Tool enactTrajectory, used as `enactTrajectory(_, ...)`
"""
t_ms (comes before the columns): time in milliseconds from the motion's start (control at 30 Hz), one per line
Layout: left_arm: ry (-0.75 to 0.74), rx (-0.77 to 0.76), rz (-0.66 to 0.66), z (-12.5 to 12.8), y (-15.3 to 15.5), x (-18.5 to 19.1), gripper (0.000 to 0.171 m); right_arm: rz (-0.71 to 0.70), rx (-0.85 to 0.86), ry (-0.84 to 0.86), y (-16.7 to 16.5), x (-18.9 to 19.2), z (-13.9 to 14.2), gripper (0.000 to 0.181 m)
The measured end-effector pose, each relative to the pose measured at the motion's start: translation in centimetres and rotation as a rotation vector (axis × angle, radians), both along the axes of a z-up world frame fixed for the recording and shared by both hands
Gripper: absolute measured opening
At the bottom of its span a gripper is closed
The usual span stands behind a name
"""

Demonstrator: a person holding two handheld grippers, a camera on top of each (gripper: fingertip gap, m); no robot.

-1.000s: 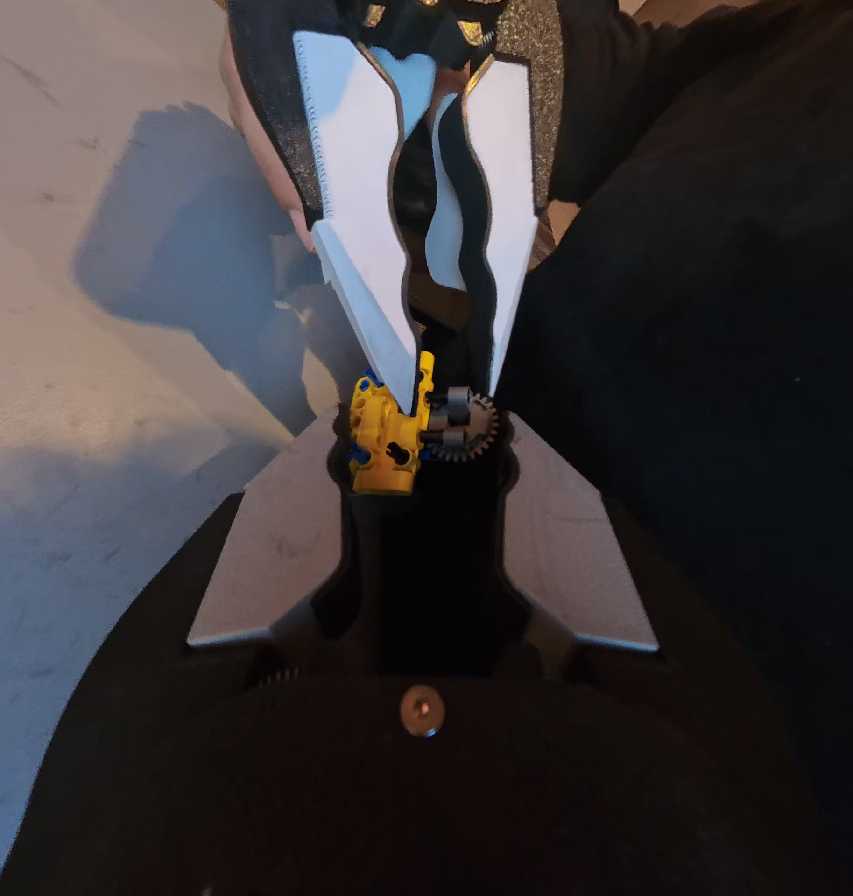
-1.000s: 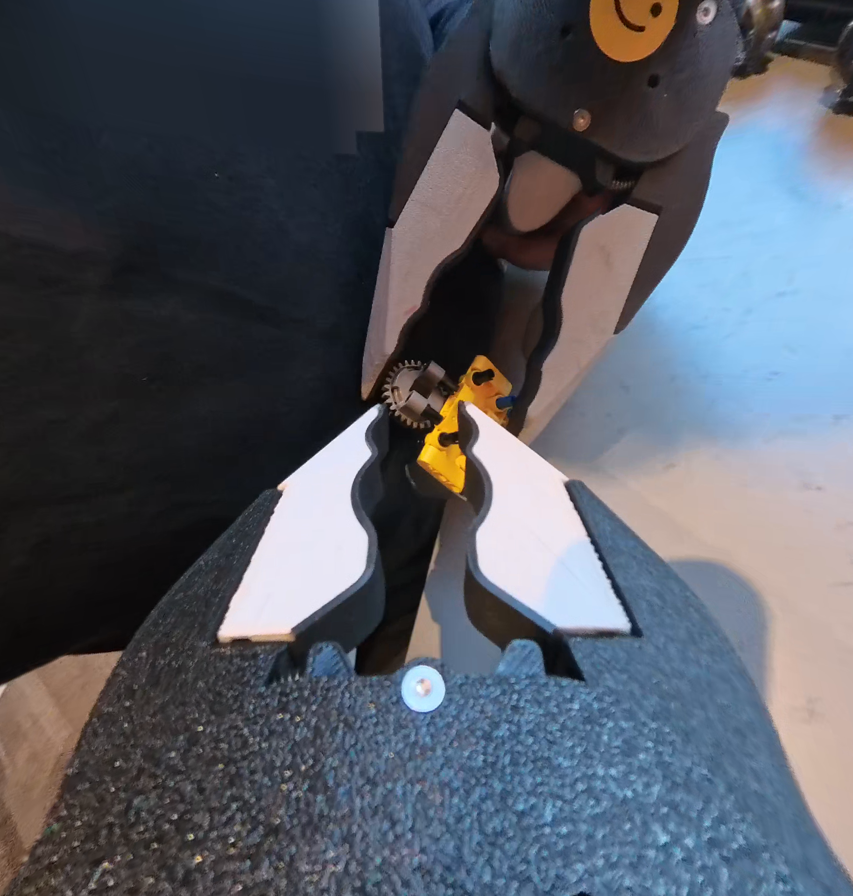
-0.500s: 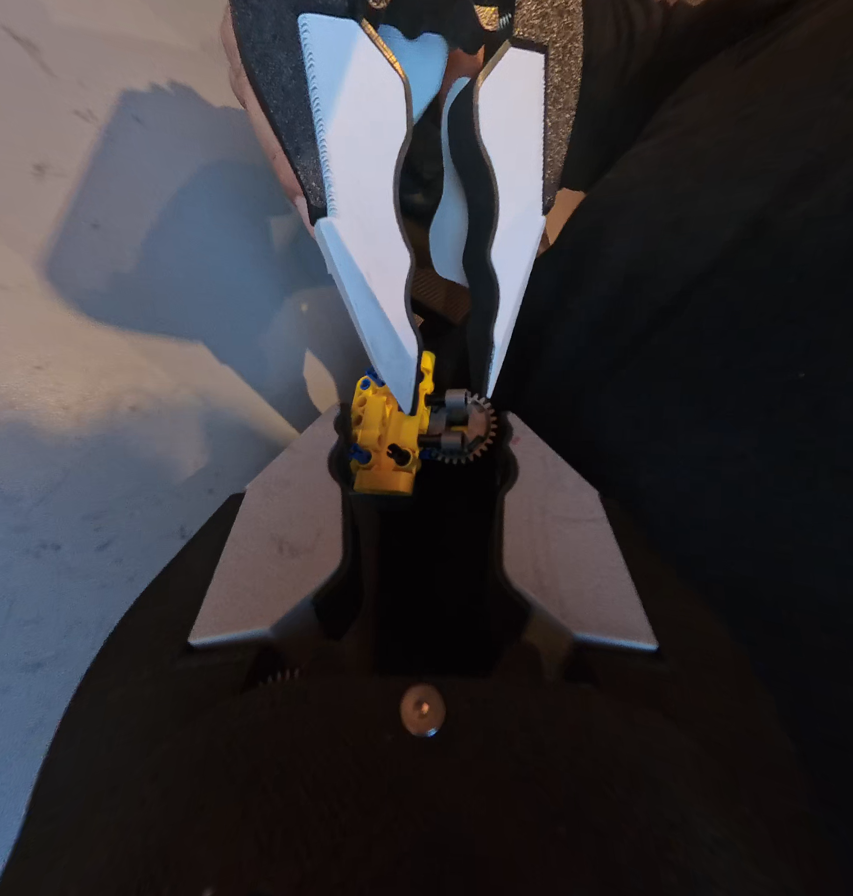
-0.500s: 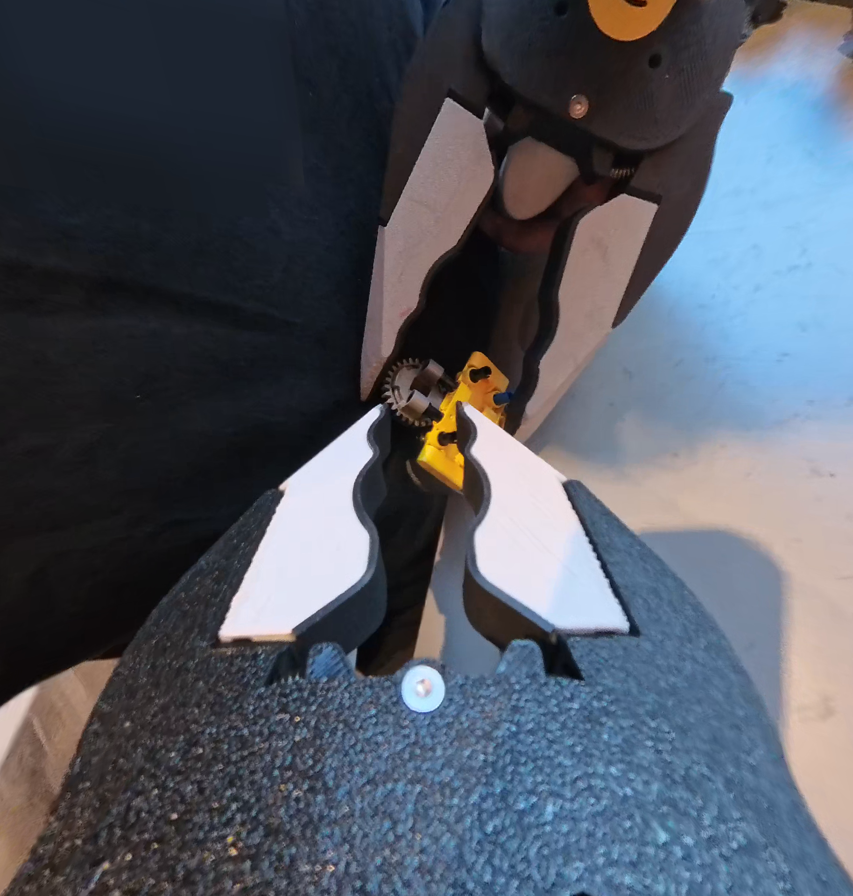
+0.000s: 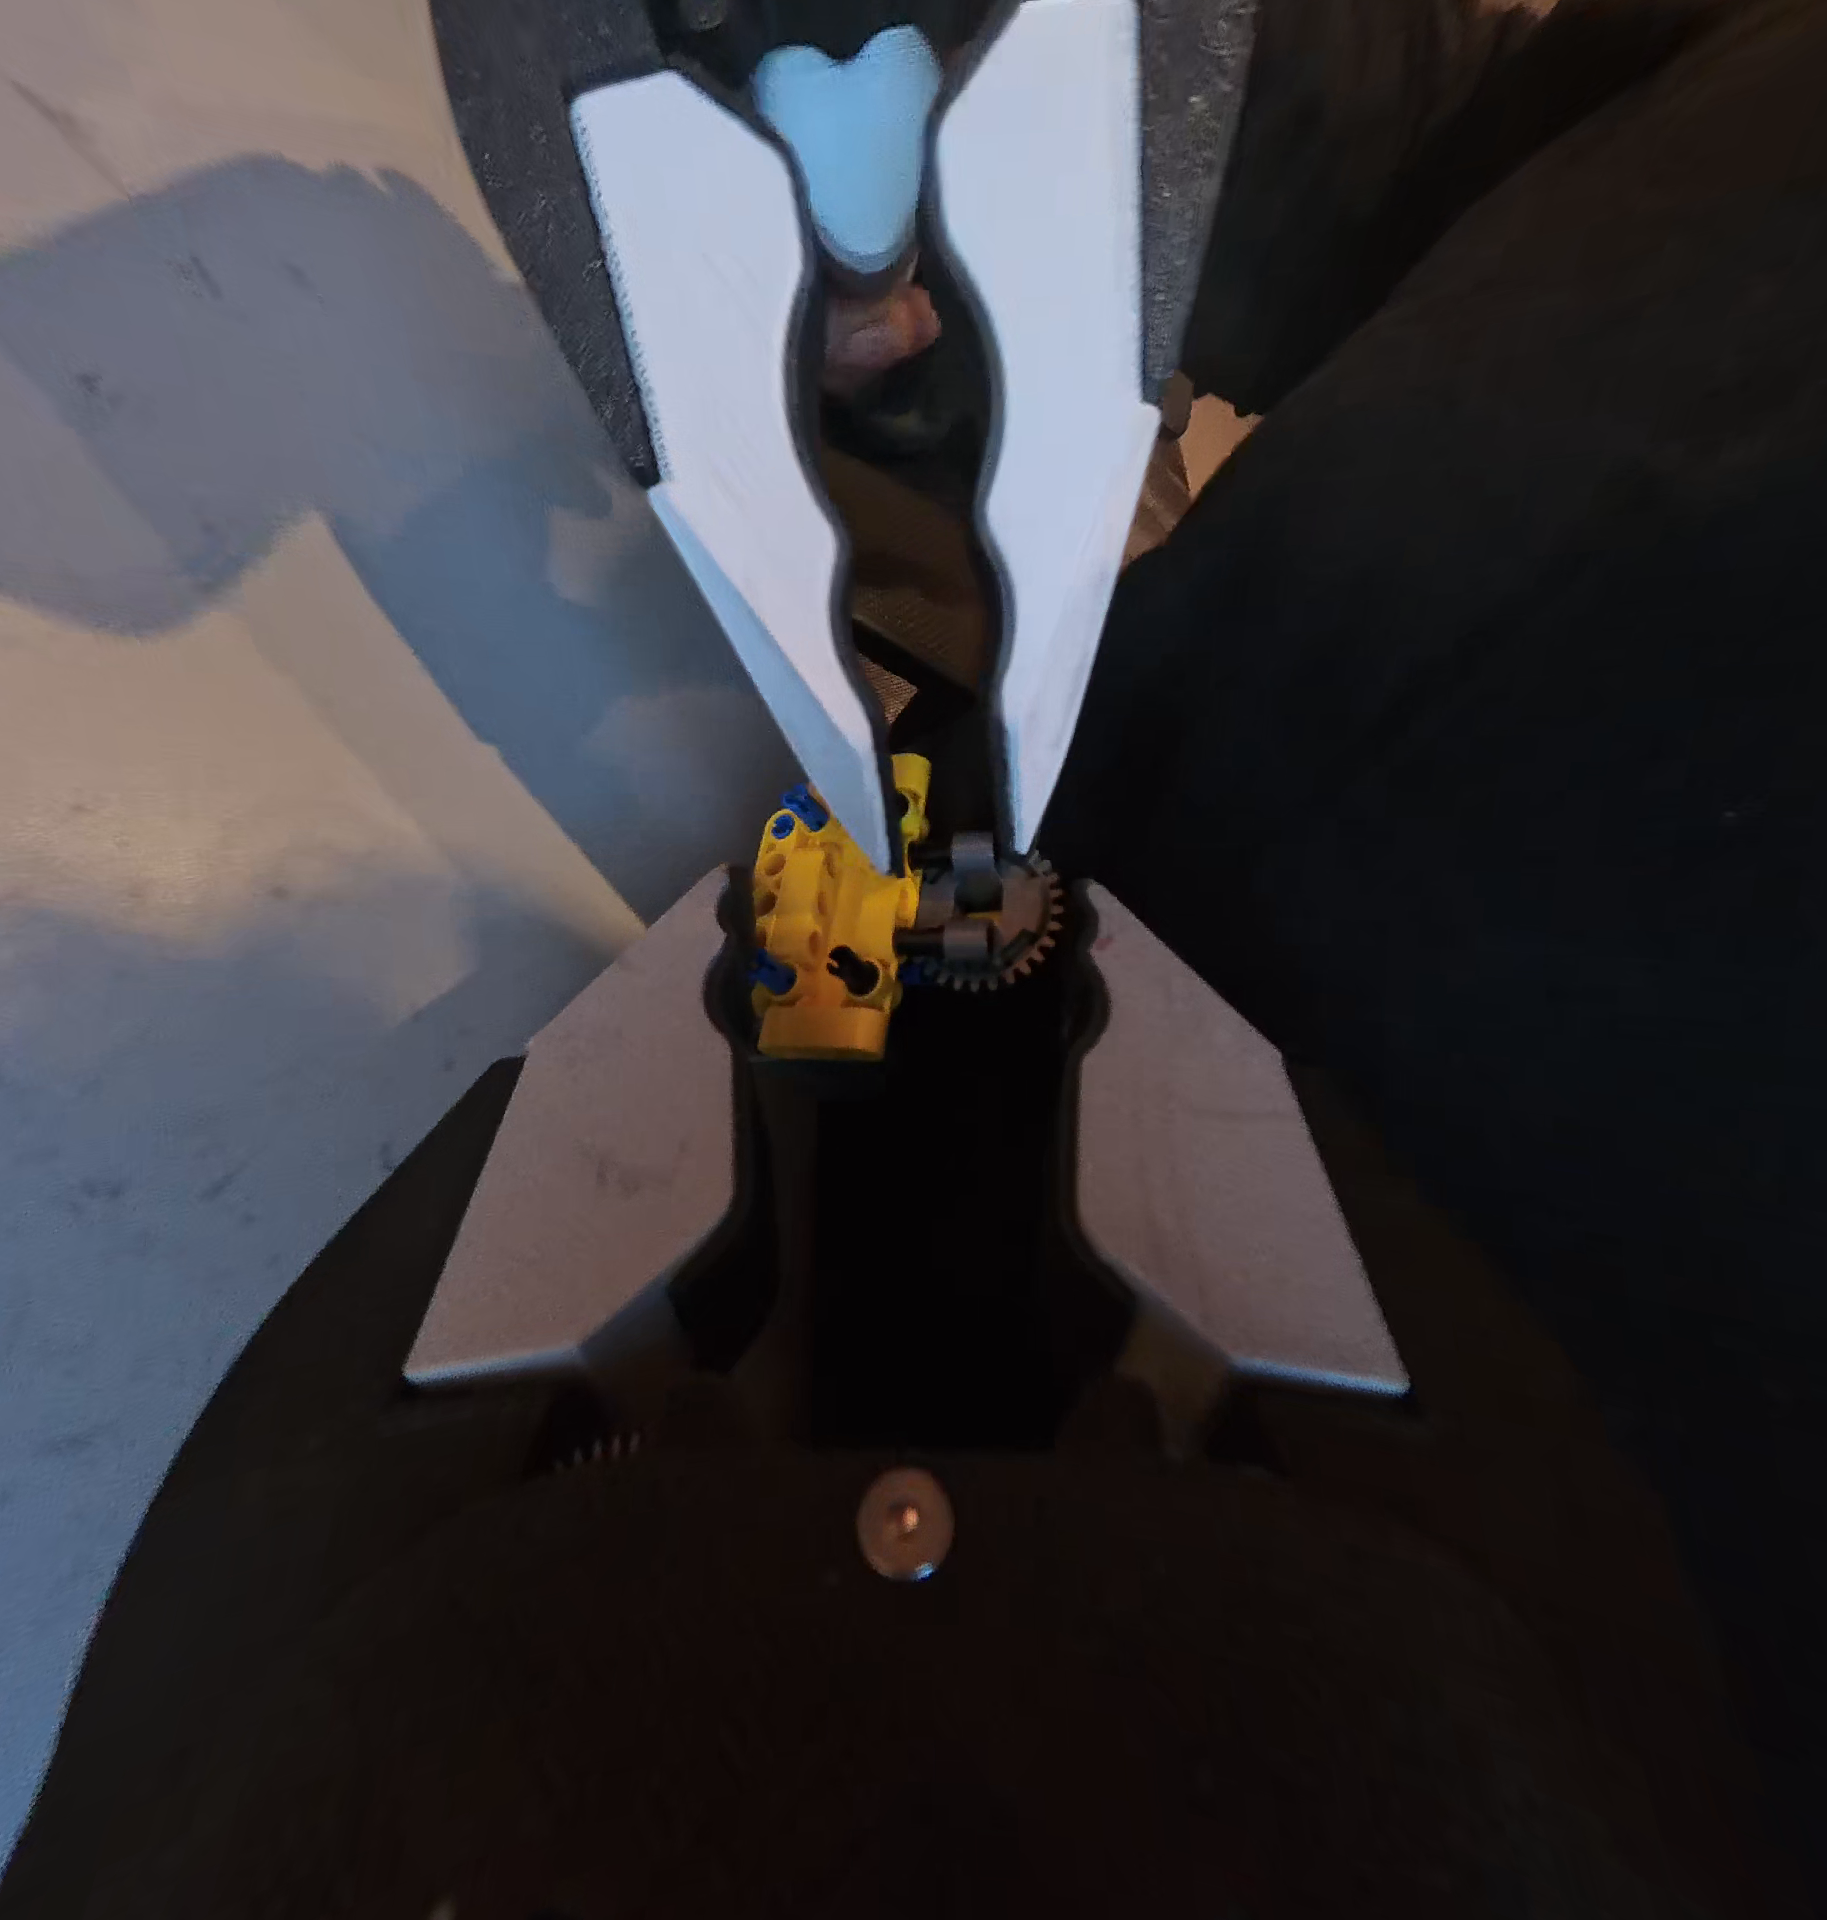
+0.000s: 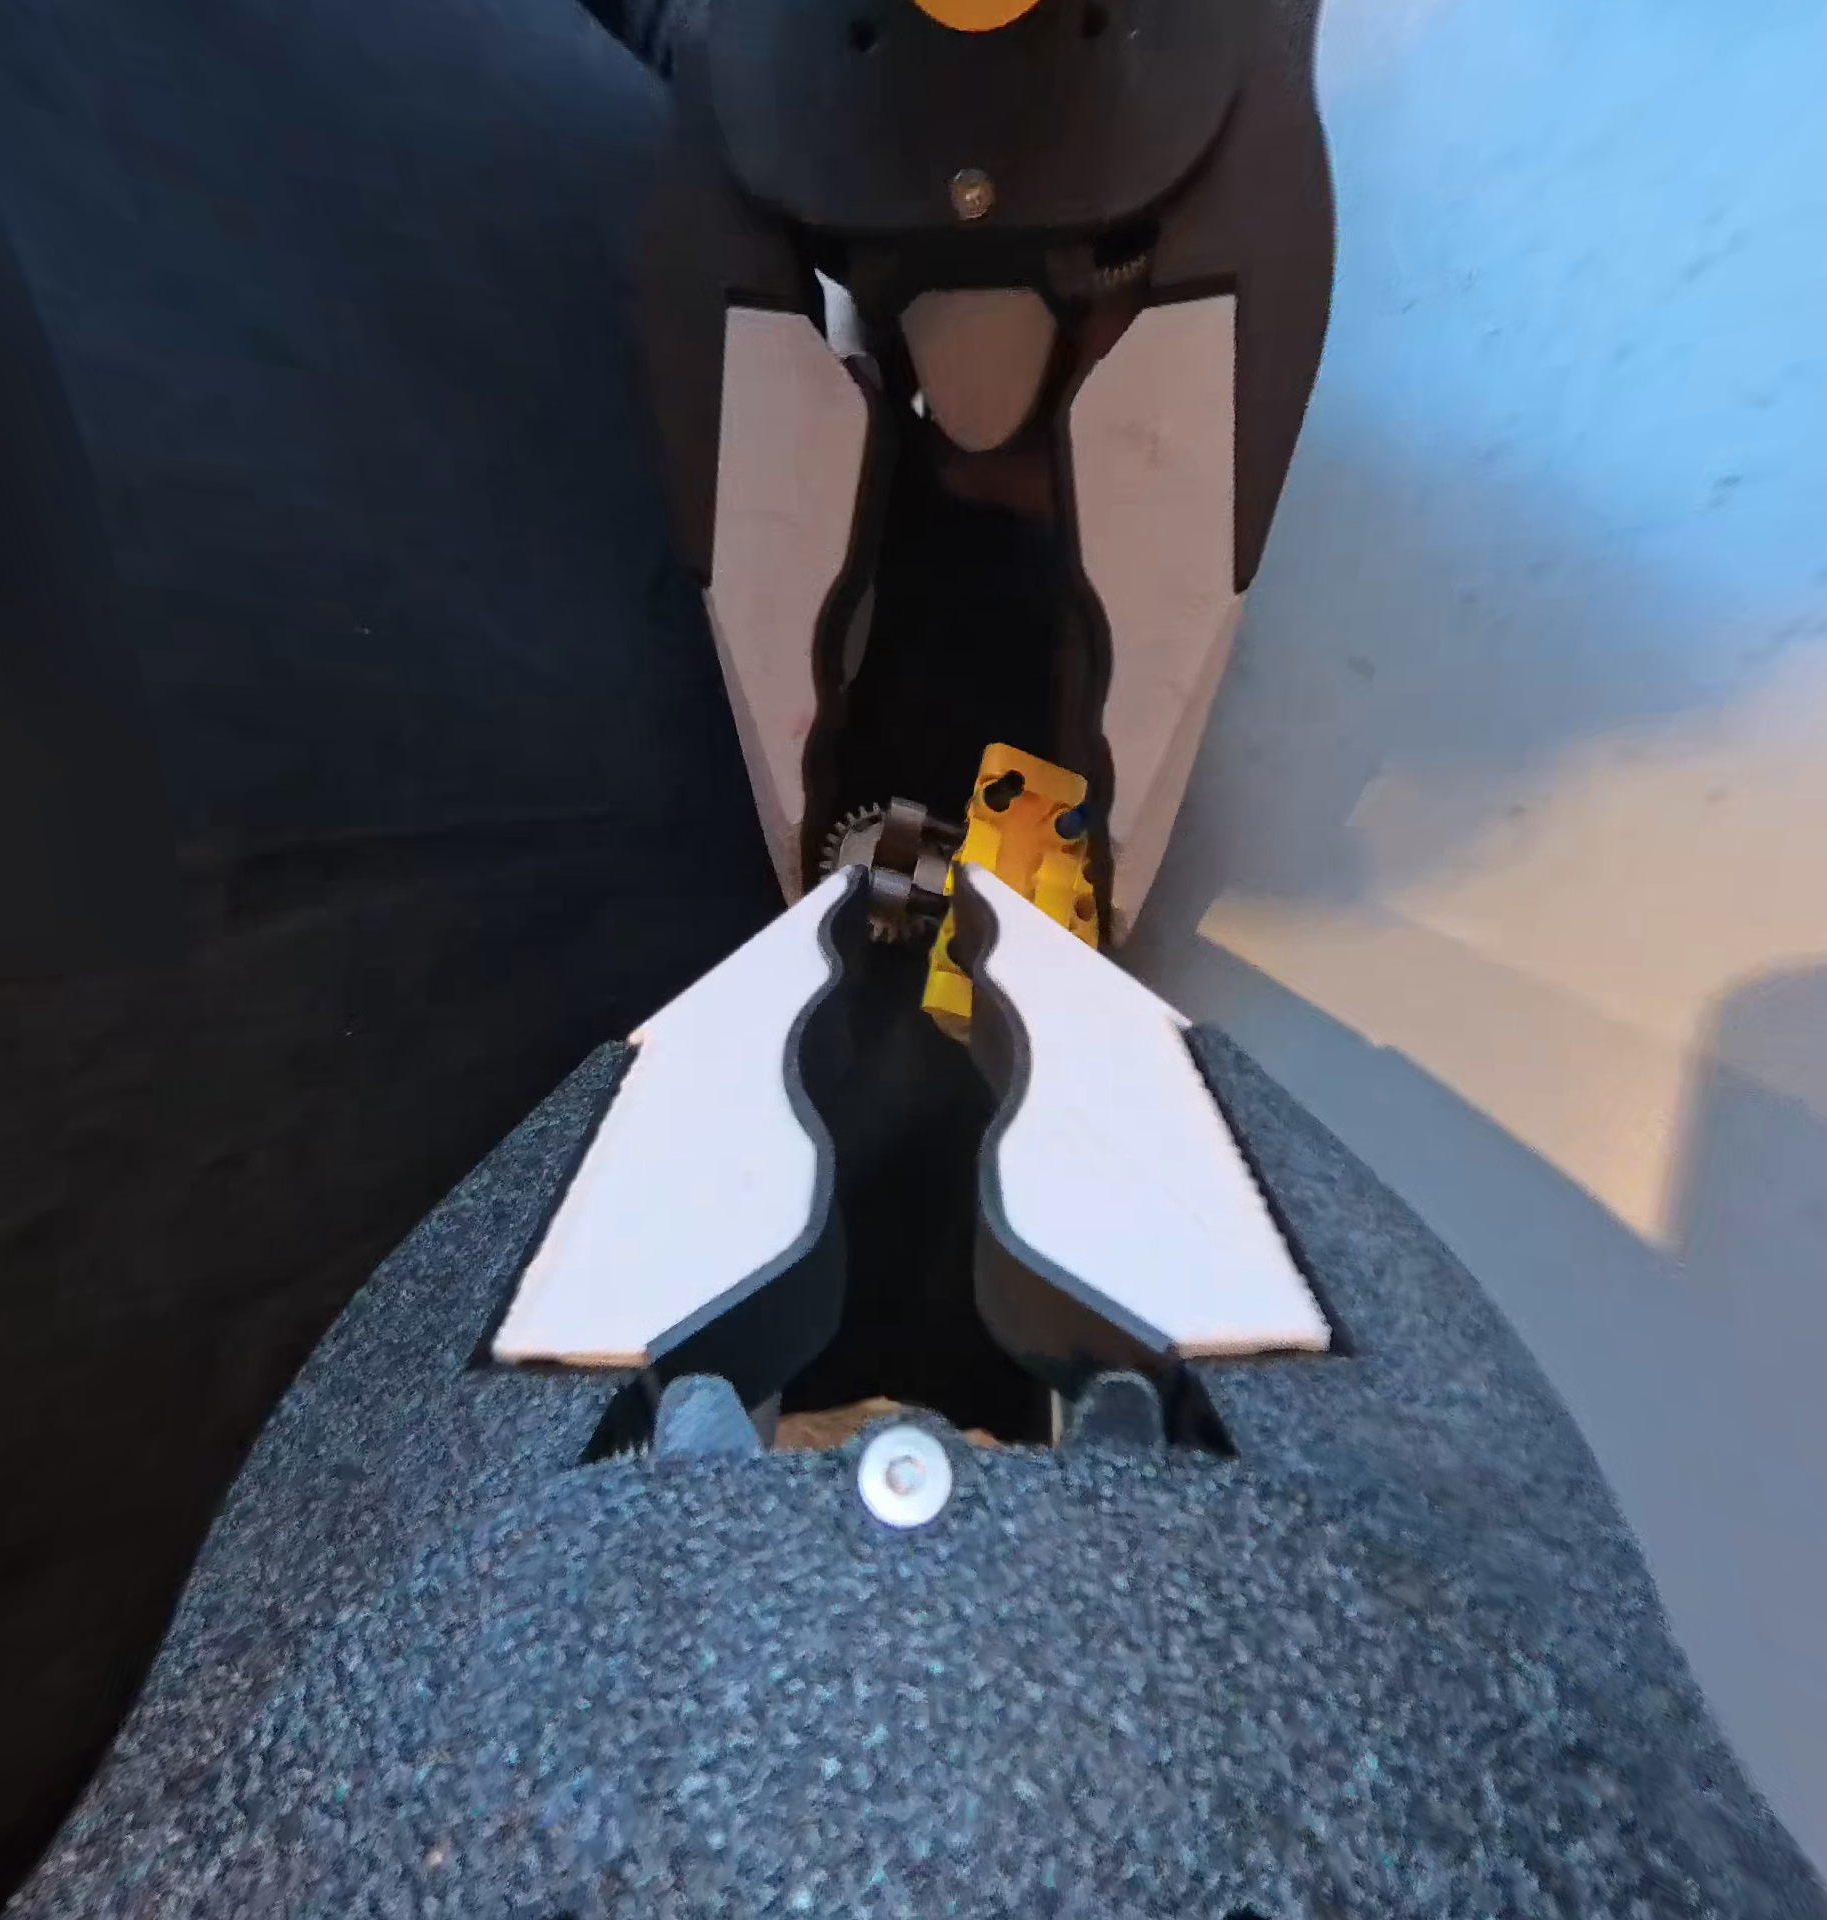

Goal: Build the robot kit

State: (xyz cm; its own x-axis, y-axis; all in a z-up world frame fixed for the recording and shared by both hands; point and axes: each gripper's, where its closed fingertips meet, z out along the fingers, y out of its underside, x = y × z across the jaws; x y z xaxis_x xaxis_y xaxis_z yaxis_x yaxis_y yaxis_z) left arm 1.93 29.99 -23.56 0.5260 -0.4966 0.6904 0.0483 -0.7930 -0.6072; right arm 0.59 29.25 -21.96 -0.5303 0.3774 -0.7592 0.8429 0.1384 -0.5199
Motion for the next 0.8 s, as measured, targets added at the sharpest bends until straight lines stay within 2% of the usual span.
enactTrajectory(67, 0.013, 0.005, -0.001, 0.0, 0.0, 0.0, 0.059, 0.019, 0.069, 0.009, 0.0, 0.0, -0.1, 0.017)
enactTrajectory(133, 0.012, 0.004, 0.002, 0.0, 0.0, 0.0, 0.058, 0.021, 0.114, -0.032, 0.3, 0.0, -0.5, 0.026)
enactTrajectory(300, 0.049, 0.022, -0.014, 0.0, 0.0, 0.3, 0.058, 0.094, 0.163, -0.065, 0.0, 0.6, -0.5, 0.023)
enactTrajectory(433, 0.097, 0.045, -0.042, 0.0, -0.2, 0.7, 0.058, 0.188, 0.172, -0.16, -0.3, 1.1, -0.7, 0.024)
enactTrajectory(533, 0.109, 0.061, -0.047, 0.0, -0.3, 0.7, 0.058, 0.239, 0.187, -0.128, -0.6, 1.2, -0.7, 0.023)
enactTrajectory(767, 0.088, 0.055, -0.045, 0.1, -0.4, 0.8, 0.057, 0.188, 0.118, -0.123, -0.7, 1.1, -0.9, 0.021)
enactTrajectory(800, 0.074, 0.066, -0.059, 0.3, -0.5, 1.0, 0.05, 0.186, 0.115, -0.129, -0.7, 1.1, -0.9, 0.021)
